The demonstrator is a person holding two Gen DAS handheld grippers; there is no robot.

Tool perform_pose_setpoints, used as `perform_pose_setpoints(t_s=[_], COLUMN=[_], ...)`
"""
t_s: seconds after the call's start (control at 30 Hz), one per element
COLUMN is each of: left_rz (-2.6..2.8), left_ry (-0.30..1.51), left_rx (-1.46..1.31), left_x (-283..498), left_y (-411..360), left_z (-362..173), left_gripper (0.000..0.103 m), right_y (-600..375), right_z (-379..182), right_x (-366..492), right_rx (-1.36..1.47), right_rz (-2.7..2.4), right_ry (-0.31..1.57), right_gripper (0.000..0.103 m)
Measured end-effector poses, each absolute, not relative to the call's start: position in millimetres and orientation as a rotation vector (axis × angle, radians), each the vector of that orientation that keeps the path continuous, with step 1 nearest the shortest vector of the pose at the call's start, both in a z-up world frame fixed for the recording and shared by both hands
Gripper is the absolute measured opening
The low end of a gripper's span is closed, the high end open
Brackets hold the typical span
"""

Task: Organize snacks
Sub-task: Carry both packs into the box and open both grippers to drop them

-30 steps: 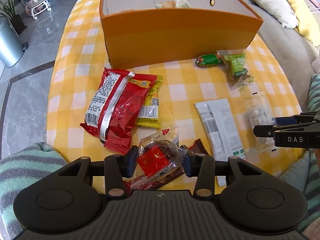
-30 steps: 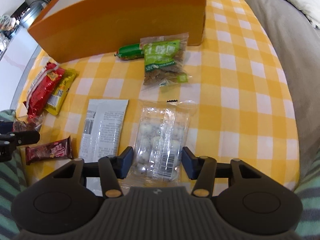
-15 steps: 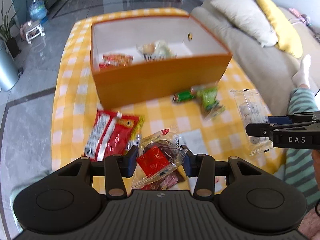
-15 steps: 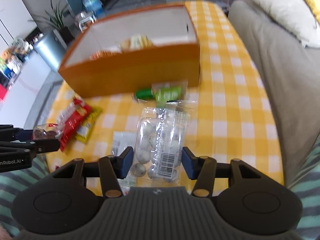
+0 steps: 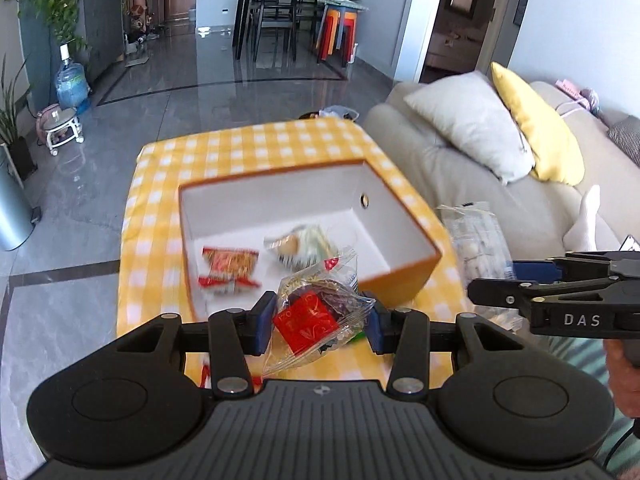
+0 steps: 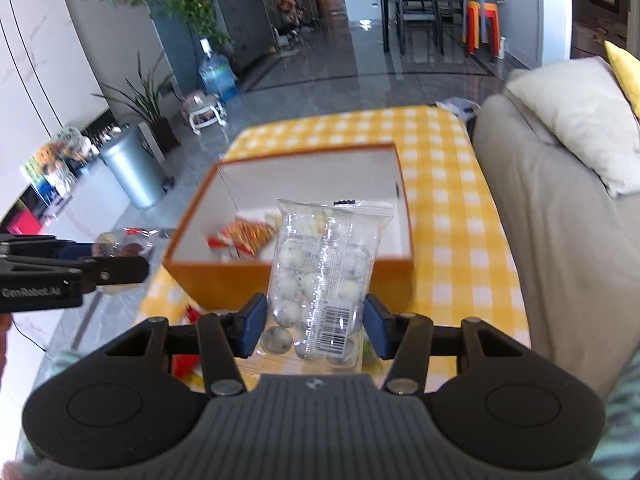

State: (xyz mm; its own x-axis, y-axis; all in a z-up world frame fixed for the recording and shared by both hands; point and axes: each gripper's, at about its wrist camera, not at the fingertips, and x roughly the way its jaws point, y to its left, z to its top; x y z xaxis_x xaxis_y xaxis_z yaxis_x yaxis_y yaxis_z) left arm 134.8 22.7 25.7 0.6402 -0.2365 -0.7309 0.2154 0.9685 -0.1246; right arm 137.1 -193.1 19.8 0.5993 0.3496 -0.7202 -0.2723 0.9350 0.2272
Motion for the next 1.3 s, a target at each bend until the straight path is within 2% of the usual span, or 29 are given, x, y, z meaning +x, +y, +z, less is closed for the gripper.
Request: perform_pose_setpoints(t_s=[0.33, 0.7, 1.03, 1.3], left_rz=[-0.293, -0.271, -0.251, -0.210], left_ry=[0.941, 1.171, 1.332, 1.396], left_rx=[-0.195, -0.097, 0.012, 0.036], left_x=[211.6, 283.2, 307.2, 316.5], left_y=[29.5, 18.9, 1.9, -2.1], left_z=[6.9, -57.2, -108.1, -134.4], left_gripper=[0.051, 0.051, 0.051, 0.051], right_y=[-167.6, -120.4, -102.8, -93.7], right_z=[26.3, -44.1, -108.9, -130.2], right_x=[225.0, 316.1, 344.4, 343.0], right_rx=[0.056, -0.228, -0.453, -0.568], right_rz=[0.381, 0.353, 0.331, 0.348], right_ry=[0.875, 1.048, 1.202, 1.204], right_gripper=[0.050, 0.050, 0.051, 0.051])
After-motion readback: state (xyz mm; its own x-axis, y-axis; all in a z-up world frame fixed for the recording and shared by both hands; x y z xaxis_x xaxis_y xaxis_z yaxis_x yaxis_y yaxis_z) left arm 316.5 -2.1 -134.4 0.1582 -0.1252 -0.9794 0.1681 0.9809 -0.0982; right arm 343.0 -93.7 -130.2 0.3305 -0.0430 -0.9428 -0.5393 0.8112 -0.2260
